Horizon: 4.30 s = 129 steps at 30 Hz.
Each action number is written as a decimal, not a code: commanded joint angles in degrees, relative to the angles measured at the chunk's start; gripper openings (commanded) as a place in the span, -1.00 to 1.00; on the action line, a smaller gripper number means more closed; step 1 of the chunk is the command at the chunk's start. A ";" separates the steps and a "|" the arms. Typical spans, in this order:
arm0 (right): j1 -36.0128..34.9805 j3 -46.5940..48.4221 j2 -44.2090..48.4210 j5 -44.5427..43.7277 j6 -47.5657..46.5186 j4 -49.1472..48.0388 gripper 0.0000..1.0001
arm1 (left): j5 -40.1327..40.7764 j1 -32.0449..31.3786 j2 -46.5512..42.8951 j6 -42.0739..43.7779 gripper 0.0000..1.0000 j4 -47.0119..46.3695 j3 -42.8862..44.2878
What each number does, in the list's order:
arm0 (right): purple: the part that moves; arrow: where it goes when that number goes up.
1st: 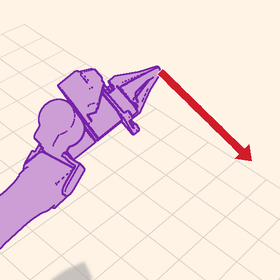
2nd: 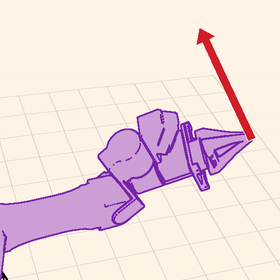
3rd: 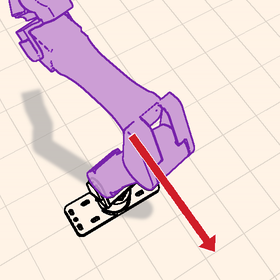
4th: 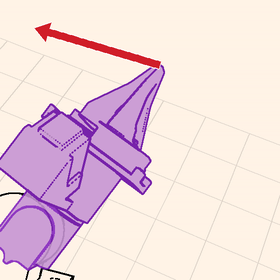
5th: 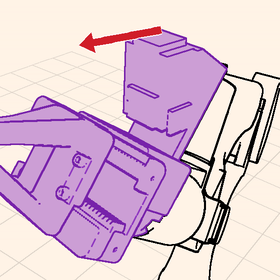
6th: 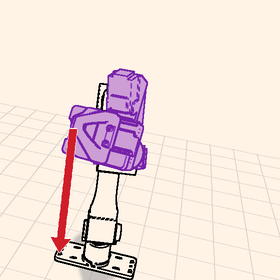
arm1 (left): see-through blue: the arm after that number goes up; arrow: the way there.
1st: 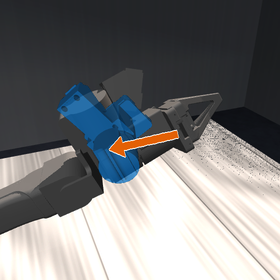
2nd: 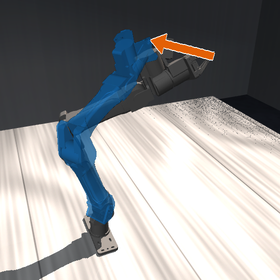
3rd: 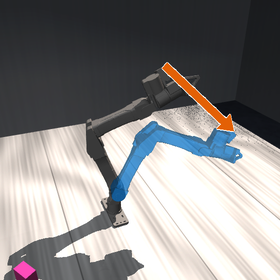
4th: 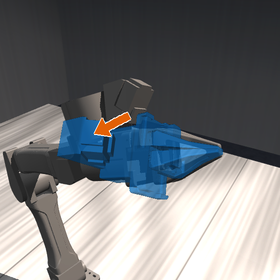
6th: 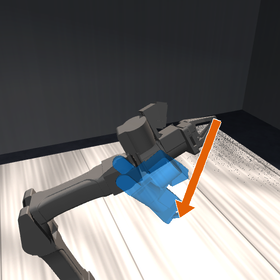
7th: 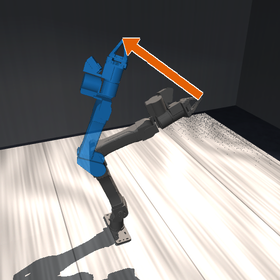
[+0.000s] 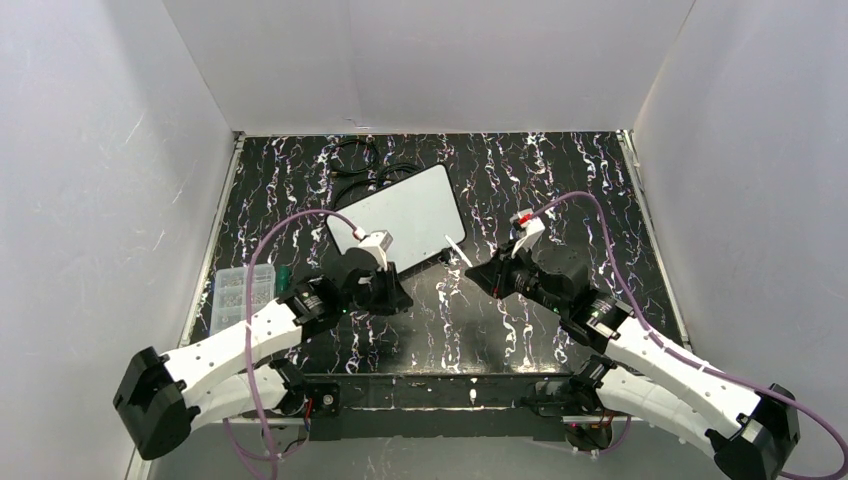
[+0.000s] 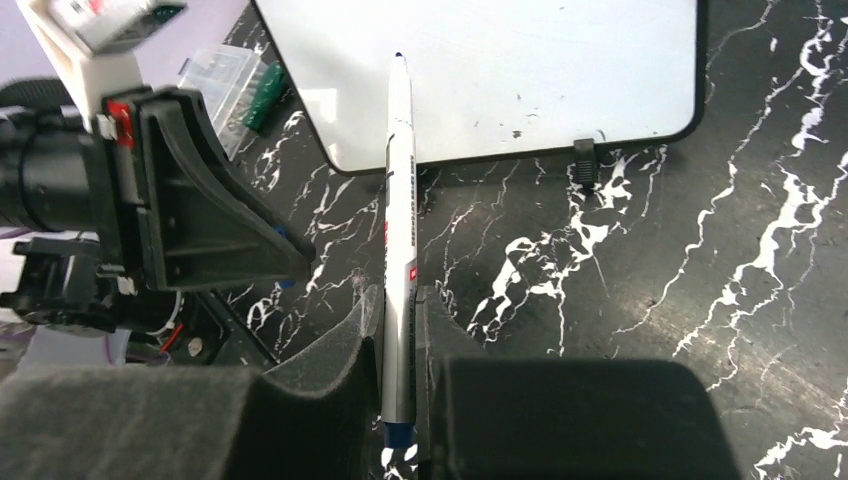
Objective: Write a sentence on the whiteboard
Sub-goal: Place the pen cap at the center of the board, then hold the whiteboard on the whiteboard stand, then write a sentence on the whiteboard.
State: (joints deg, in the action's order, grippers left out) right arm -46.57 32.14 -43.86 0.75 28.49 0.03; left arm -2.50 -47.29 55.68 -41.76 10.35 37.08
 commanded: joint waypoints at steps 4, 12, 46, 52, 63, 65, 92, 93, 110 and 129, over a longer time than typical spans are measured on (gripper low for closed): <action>0.07 -0.05 -0.46 -5.51 2.24 -3.32 -0.97 | 1.61 -3.39 8.98 6.38 -1.00 -8.24 -2.38; 0.07 -0.12 -1.79 -6.16 2.77 -2.77 -0.97 | 0.16 -4.70 18.74 8.63 -0.88 -9.91 -1.73; -14.61 19.24 -25.49 -18.98 -10.03 -1.62 -0.97 | -13.73 36.19 0.14 31.39 0.65 19.27 23.18; -18.03 25.73 -34.92 -19.71 -11.92 -3.38 -0.97 | -23.60 43.98 1.87 32.57 0.49 11.66 18.89; -19.68 35.61 -46.66 -19.17 -15.13 -5.17 -0.97 | -24.61 46.86 8.75 33.93 -0.02 11.03 18.57; -19.70 37.15 -48.26 -18.96 -15.75 -5.30 -0.97 | -24.06 46.85 9.04 33.72 -0.06 10.40 18.30; -20.23 44.68 -57.28 -21.39 -17.18 -1.26 -0.97 | -23.00 46.93 13.42 34.40 -0.81 9.87 18.89; -20.23 44.63 -57.45 -21.55 -17.11 -1.07 -0.97 | -22.99 46.87 13.40 34.46 -0.83 9.87 18.90; -21.85 37.13 -56.08 -21.63 -12.58 2.61 -0.97 | -21.69 46.86 13.23 35.29 -1.00 10.04 18.63; -23.48 40.31 -52.01 -26.78 -17.10 -4.65 -0.97 | -21.27 46.94 12.95 35.94 -1.00 10.13 18.29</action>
State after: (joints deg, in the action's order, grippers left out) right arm -69.80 68.29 -95.98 -22.31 14.31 -0.78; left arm -24.86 -0.54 69.65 -7.09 20.18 55.66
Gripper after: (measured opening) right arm 0.194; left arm 0.155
